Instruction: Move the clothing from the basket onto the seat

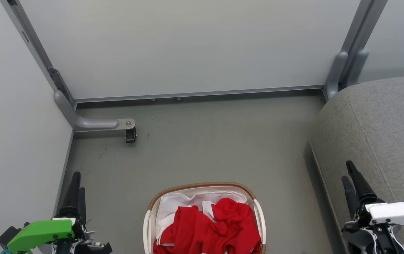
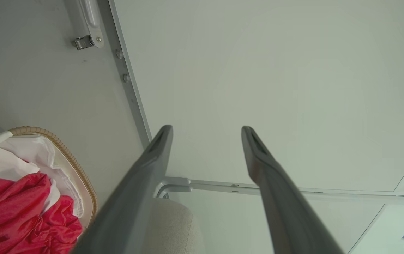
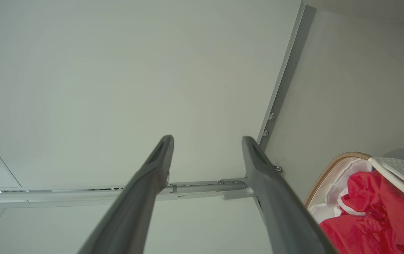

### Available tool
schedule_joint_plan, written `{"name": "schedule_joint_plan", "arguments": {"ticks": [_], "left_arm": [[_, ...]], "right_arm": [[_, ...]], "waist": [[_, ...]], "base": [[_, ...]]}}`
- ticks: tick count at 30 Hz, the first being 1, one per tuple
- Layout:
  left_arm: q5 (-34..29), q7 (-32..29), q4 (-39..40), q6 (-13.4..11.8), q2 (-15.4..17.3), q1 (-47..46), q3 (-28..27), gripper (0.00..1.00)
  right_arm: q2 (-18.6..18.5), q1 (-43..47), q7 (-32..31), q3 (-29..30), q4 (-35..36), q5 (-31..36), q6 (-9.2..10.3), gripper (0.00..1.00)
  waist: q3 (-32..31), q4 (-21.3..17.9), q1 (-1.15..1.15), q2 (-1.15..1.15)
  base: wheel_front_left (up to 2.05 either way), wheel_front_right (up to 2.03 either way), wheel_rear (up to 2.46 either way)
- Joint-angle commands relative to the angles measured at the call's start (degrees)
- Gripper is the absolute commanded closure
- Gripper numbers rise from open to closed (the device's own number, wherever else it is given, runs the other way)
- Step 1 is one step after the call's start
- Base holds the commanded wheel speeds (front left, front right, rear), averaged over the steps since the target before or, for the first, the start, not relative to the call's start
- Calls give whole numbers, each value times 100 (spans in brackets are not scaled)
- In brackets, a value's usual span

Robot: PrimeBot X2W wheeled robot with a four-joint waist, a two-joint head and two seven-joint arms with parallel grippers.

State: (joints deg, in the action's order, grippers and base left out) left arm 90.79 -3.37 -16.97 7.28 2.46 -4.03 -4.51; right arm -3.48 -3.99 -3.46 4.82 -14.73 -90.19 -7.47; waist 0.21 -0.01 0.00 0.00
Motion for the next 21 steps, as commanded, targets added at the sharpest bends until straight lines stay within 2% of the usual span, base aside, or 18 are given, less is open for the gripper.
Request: {"name": "schedule_joint_plan", "arguments": {"ticks": [1, 5, 9, 21], "left_arm": [[-173, 74, 46, 5, 85, -138, 66, 0], [-570, 176, -4, 6, 107, -153, 74, 0], [-1237, 296, -22, 8, 96, -152, 50, 0], [-2959, 573, 60, 11, 57, -77, 153, 0]], "right_arm": [[-120, -79, 77, -51, 120, 151, 0, 0], [-172, -92, 182, -60, 113, 467, -1, 0], [-205, -104, 302, -57, 138, 951, -1, 0], [-248, -68, 580, -225, 288, 2619, -1, 0]], "waist": [[-1, 0, 0, 0], [-1, 0, 0, 0], [-1, 1, 0, 0], [-4, -9, 0, 0]], "base": [[0, 0, 0], [0, 0, 0], [0, 0, 0], [0, 0, 0]]}}
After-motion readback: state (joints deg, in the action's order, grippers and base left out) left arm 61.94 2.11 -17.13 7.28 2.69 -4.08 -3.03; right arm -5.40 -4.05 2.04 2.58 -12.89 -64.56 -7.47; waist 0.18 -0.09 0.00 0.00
